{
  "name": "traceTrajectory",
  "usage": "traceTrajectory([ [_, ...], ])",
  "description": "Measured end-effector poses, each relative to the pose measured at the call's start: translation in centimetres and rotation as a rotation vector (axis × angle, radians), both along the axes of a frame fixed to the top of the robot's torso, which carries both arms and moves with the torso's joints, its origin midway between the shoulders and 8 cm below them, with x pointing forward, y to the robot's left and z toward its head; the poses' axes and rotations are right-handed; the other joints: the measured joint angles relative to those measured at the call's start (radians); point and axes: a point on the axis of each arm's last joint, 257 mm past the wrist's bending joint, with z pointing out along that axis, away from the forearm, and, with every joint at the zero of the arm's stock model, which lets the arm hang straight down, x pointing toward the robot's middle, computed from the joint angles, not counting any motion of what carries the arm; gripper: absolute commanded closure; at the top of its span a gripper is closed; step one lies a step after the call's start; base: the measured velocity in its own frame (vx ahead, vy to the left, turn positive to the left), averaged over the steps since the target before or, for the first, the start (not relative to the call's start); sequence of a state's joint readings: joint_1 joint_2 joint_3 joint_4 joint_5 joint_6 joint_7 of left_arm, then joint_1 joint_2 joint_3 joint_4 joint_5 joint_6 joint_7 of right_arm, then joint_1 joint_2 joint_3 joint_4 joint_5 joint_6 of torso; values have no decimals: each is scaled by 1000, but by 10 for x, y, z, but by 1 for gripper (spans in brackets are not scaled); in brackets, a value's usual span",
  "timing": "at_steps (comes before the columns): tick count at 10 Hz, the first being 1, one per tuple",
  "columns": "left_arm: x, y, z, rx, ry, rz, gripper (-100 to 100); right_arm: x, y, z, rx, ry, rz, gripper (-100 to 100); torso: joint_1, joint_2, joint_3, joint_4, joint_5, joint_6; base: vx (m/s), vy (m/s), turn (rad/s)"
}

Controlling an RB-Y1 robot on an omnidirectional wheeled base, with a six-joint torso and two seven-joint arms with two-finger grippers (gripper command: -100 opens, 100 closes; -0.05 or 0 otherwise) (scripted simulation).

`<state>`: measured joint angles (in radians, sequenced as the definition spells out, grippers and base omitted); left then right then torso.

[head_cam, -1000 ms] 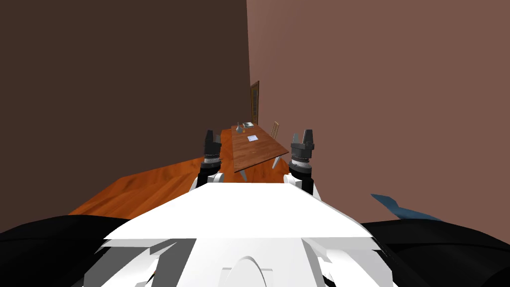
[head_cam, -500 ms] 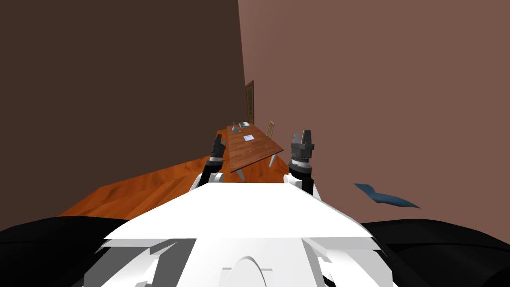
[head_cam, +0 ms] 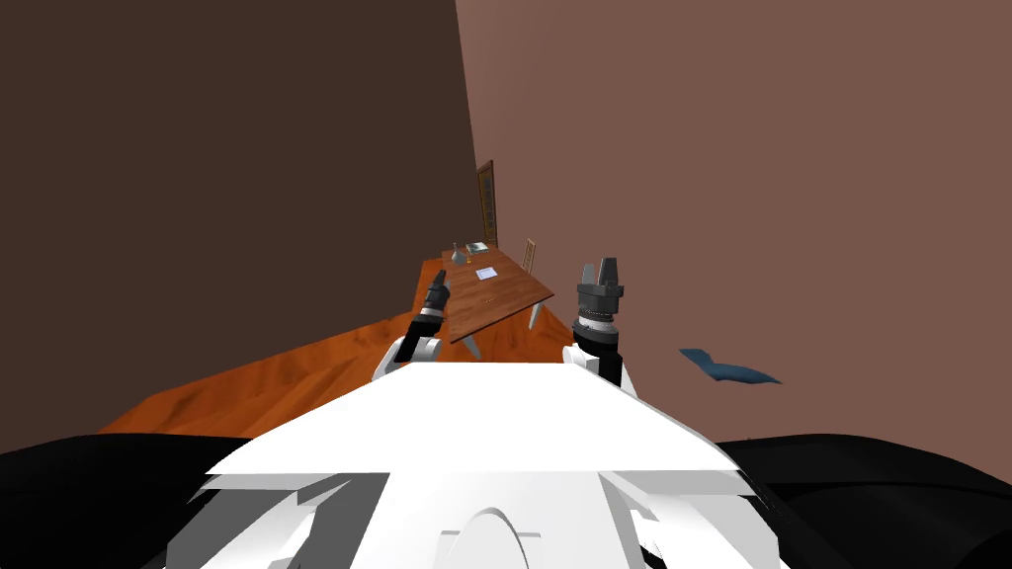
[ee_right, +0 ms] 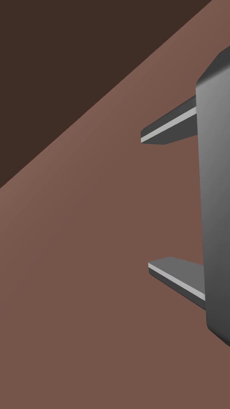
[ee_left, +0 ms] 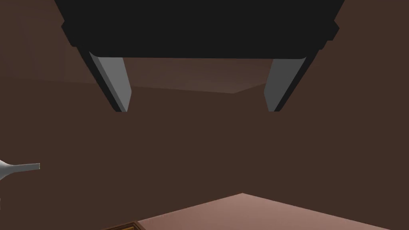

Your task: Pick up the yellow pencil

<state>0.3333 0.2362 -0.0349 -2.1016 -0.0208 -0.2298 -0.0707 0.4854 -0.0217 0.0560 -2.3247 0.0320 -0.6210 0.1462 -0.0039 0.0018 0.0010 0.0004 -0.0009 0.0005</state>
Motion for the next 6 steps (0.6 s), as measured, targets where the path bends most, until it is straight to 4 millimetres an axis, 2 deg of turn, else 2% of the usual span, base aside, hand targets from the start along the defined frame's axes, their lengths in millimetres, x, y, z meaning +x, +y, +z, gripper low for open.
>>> traceTrajectory([
  [3,18,8,-39,0,106,9,-100,0,0,0,0,0,0,0,1,-1,0,0,0,-1,-15,-67,-132],
  [6,39,31,-76,1,224,30,-100,0,0,0,0,0,0,0,0,0,0,0,0,0,-21,-64,-119],
])
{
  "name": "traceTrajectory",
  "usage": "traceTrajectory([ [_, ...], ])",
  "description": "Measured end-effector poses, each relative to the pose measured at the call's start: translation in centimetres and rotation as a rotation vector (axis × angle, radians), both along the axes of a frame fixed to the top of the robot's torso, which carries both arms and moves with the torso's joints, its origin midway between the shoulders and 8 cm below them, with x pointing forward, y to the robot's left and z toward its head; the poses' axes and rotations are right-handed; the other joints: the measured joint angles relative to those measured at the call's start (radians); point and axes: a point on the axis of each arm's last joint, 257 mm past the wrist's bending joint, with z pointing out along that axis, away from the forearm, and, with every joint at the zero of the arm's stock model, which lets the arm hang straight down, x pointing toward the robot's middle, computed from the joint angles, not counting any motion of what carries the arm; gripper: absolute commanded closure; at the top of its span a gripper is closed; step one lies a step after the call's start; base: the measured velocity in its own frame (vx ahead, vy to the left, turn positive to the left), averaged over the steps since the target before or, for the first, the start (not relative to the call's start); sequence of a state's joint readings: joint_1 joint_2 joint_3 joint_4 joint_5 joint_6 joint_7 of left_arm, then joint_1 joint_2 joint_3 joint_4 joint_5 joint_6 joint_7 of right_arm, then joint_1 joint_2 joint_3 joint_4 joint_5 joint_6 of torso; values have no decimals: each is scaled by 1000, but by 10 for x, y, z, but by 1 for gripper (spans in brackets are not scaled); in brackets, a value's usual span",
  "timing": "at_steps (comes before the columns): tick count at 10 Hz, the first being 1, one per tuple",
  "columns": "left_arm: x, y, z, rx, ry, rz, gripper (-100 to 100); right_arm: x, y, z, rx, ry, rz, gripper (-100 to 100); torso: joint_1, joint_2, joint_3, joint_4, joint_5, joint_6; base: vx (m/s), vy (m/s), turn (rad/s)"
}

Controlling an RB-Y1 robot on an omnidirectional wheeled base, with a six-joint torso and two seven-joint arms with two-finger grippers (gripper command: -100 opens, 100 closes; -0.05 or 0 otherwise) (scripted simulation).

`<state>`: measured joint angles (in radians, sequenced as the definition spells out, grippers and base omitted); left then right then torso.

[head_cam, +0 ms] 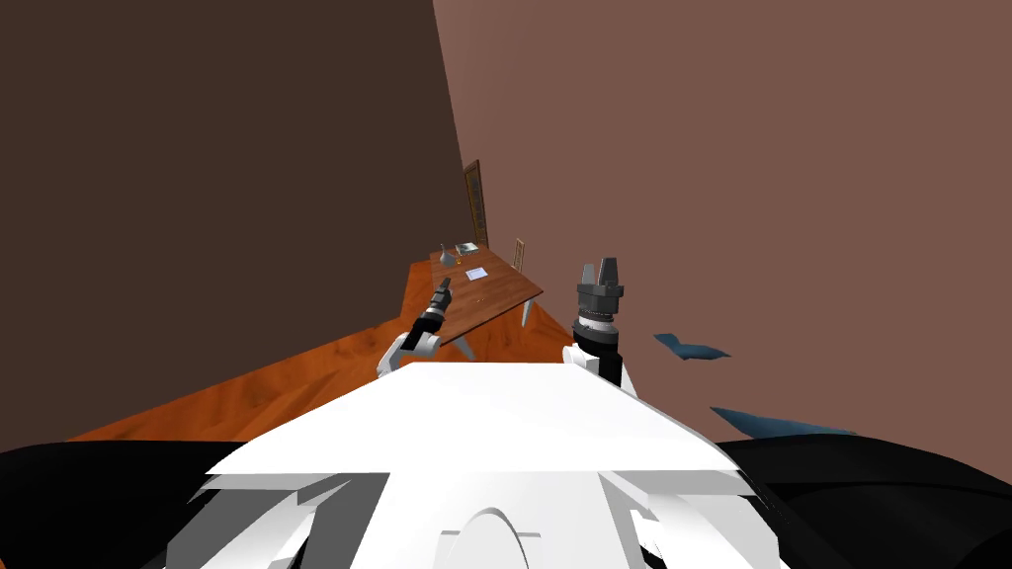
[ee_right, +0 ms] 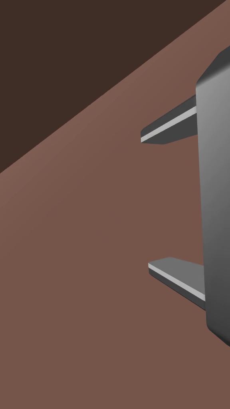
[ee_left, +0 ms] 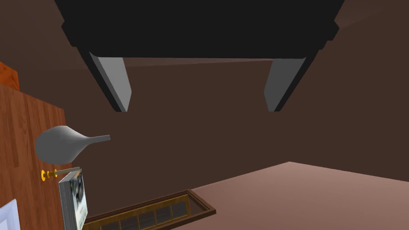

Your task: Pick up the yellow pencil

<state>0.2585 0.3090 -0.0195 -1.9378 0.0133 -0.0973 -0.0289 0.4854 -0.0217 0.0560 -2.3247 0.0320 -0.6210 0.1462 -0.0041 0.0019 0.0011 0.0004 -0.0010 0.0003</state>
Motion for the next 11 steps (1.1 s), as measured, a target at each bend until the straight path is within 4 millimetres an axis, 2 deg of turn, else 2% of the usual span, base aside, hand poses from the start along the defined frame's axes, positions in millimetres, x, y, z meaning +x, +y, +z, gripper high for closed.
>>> traceTrajectory([
  [4,20,33,-48,-4,162,51,-100,0,0,0,0,0,0,0,0,-1,-1,0,0,0,-5,-70,-134],
  [5,19,44,-63,-5,203,67,-100,0,0,0,0,0,0,0,1,-1,0,0,0,-1,-1,-29,5],
  [6,18,49,-72,-7,223,76,-100,0,0,0,0,0,0,0,2,-1,0,0,0,-1,1,-58,-176],
  [8,28,68,-90,-12,287,107,-100,0,0,0,0,0,0,0,1,-1,-1,0,0,-1,2,-68,-152],
  [11,32,110,-125,-22,401,177,-100,0,0,0,0,0,0,0,-1,-2,-1,0,0,0,8,-70,-127],
])
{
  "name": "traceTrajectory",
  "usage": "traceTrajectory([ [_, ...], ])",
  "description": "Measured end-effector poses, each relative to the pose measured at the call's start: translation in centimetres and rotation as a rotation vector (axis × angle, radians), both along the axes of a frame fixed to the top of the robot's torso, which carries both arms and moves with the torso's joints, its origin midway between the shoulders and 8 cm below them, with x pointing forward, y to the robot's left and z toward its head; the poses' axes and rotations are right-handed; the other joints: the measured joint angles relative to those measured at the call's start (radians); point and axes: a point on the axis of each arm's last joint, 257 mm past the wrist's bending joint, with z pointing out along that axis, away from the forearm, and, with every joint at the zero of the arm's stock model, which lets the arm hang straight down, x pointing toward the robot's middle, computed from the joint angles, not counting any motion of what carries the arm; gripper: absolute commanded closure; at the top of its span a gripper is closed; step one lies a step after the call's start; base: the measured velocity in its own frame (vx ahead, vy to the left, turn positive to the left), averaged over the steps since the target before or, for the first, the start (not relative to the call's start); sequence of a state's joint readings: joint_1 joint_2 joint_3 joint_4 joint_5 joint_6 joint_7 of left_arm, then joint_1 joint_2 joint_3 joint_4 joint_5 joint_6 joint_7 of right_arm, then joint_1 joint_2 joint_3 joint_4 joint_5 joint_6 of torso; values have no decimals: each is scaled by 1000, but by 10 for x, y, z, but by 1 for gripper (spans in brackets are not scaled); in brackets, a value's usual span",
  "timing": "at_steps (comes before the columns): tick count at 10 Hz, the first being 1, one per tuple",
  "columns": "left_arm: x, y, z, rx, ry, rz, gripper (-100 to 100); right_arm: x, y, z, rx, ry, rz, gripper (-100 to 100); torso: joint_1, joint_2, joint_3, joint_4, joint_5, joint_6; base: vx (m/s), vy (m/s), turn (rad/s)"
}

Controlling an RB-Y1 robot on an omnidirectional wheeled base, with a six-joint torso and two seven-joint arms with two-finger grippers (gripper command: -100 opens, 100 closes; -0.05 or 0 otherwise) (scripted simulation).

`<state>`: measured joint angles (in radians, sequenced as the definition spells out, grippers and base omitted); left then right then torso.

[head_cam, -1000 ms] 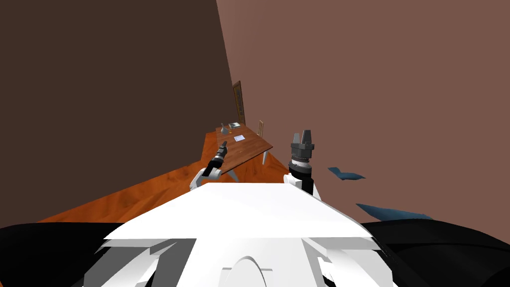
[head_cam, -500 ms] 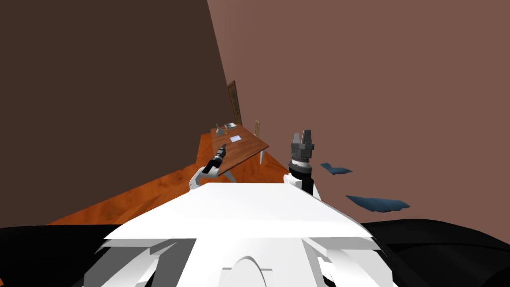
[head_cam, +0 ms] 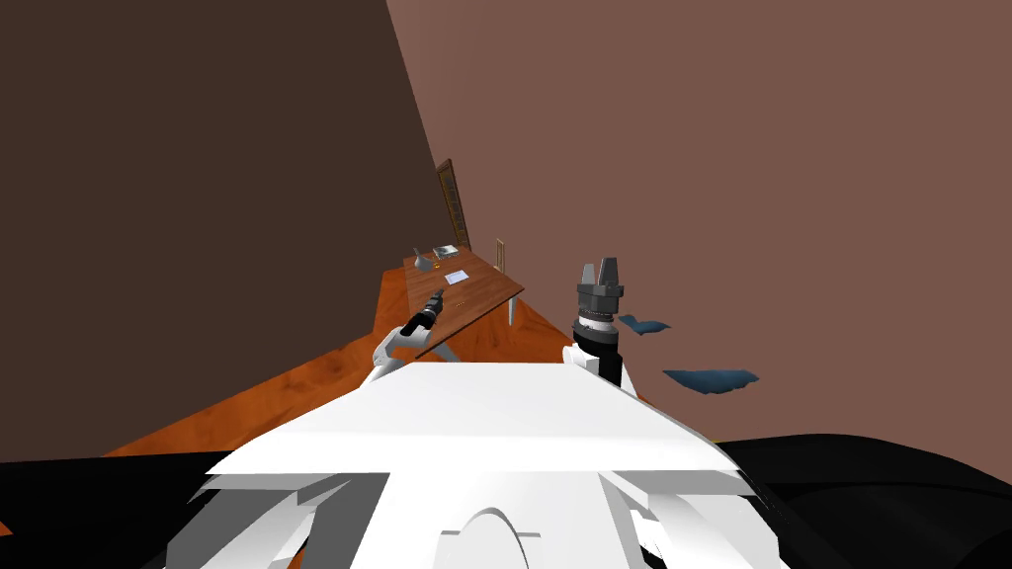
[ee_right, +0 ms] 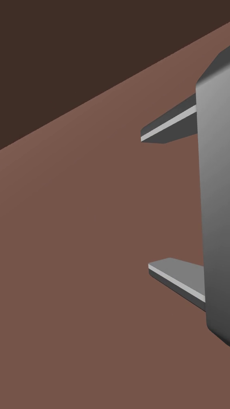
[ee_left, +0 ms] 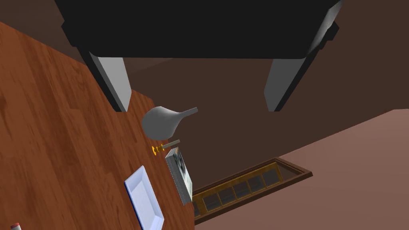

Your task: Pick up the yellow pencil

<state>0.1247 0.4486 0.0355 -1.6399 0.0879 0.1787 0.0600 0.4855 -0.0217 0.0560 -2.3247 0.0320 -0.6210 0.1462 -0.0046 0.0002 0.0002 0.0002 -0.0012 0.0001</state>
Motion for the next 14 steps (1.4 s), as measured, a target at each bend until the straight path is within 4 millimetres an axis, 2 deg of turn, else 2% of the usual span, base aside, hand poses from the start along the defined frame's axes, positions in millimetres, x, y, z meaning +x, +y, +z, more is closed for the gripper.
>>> traceTrajectory([
  [2,-2,27,-22,-7,72,52,-100,0,0,0,0,0,0,0,1,0,0,0,0,0,17,-63,-128],
  [4,-6,44,-36,-14,126,88,-100,0,0,0,0,0,0,0,3,1,0,0,1,-1,15,-36,-74],
  [6,-11,69,-52,-21,188,141,-100,0,0,0,0,0,0,0,2,0,0,0,0,-1,26,-52,-163],
  [10,-23,120,-71,-45,298,260,-100,0,0,0,0,0,0,0,2,-1,-1,0,0,-1,31,-43,-76],
  [11,-28,128,-80,-48,324,277,-100,0,0,0,0,0,0,0,4,0,0,0,1,-1,33,-31,-160],
  [14,-46,170,-93,-71,398,375,-100,0,0,0,0,0,0,0,2,-2,-1,0,0,-1,47,-37,-107],
])
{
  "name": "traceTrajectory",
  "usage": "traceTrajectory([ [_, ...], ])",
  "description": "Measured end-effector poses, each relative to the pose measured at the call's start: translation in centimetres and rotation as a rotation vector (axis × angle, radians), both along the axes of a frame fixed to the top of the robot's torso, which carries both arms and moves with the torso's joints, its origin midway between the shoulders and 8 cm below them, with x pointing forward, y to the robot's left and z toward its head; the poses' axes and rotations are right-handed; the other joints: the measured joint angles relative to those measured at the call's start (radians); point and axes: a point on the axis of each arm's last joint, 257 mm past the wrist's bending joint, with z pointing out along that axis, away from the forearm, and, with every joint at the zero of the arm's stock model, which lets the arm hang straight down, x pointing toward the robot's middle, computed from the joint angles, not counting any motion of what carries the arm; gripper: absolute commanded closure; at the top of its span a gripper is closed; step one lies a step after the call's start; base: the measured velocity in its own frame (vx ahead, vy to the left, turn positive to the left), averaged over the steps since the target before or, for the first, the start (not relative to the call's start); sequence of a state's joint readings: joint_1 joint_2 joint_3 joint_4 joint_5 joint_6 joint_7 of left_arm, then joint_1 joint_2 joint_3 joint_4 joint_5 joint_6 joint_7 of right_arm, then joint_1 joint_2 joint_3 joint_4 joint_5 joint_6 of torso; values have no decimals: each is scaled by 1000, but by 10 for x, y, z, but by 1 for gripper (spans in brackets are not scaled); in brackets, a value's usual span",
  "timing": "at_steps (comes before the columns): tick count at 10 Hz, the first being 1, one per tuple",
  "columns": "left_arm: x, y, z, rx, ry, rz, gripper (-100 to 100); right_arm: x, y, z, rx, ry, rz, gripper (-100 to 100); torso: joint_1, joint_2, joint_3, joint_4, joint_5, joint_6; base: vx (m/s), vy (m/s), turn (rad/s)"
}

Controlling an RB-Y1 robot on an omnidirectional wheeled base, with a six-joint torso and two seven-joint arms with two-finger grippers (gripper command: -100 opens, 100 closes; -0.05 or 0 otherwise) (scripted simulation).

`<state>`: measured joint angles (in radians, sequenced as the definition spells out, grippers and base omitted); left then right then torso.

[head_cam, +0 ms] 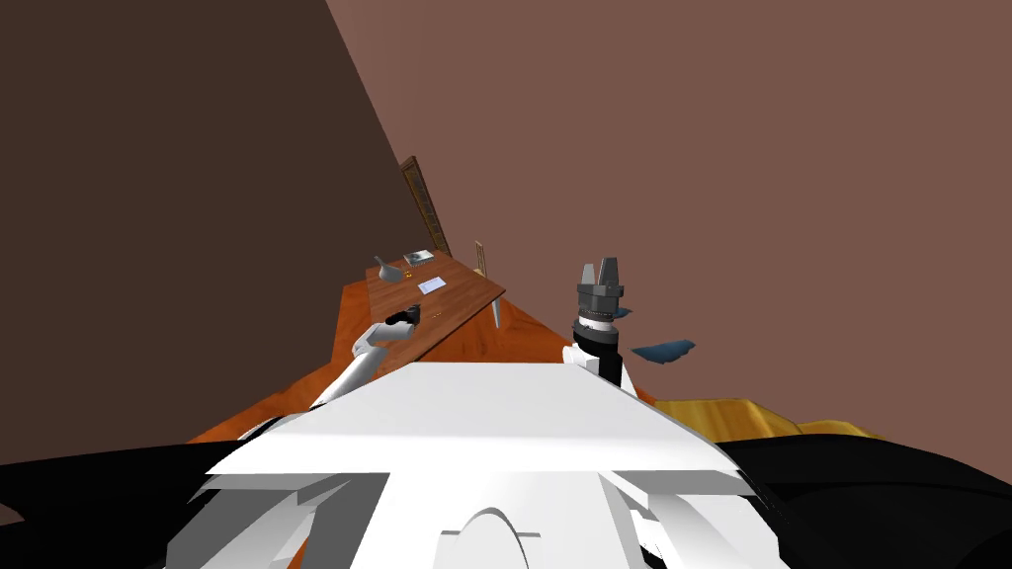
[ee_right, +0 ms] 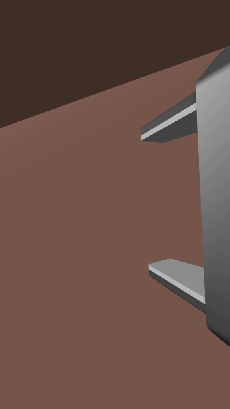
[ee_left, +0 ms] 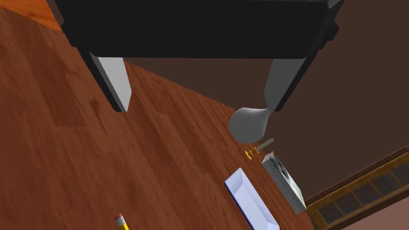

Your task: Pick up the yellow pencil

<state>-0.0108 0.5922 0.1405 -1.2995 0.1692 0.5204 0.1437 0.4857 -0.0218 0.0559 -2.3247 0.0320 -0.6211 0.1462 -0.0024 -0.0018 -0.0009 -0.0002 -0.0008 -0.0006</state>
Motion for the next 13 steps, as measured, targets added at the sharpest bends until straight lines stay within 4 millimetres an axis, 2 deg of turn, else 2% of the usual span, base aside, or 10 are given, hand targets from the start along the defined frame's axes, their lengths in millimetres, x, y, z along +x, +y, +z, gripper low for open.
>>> traceTrajectory([
  [1,-6,10,-8,-9,29,31,-100,0,0,0,0,0,0,0,1,0,0,0,0,-1,59,-27,-162],
  [2,-11,24,-7,-16,50,69,-100,0,0,0,0,0,0,0,1,0,0,0,0,0,58,-15,-76],
  [3,-21,32,-21,-27,83,102,-100,0,0,0,0,0,0,0,2,0,0,0,1,-1,66,-34,-131],
  [4,-31,49,-24,-37,106,145,-100,0,0,0,0,0,0,0,1,-1,0,0,0,0,54,-18,-69],
  [6,-50,69,-28,-60,154,216,-100,0,0,0,0,0,0,0,2,-1,-1,0,0,0,66,-12,-104],
  [10,-89,101,-42,-119,242,355,-100,0,0,0,0,0,0,0,3,-2,-1,0,1,0,74,1,-96],
  [13,-110,111,-53,-156,290,426,-100,0,0,0,0,0,0,0,3,1,0,0,1,0,43,5,-64],
])
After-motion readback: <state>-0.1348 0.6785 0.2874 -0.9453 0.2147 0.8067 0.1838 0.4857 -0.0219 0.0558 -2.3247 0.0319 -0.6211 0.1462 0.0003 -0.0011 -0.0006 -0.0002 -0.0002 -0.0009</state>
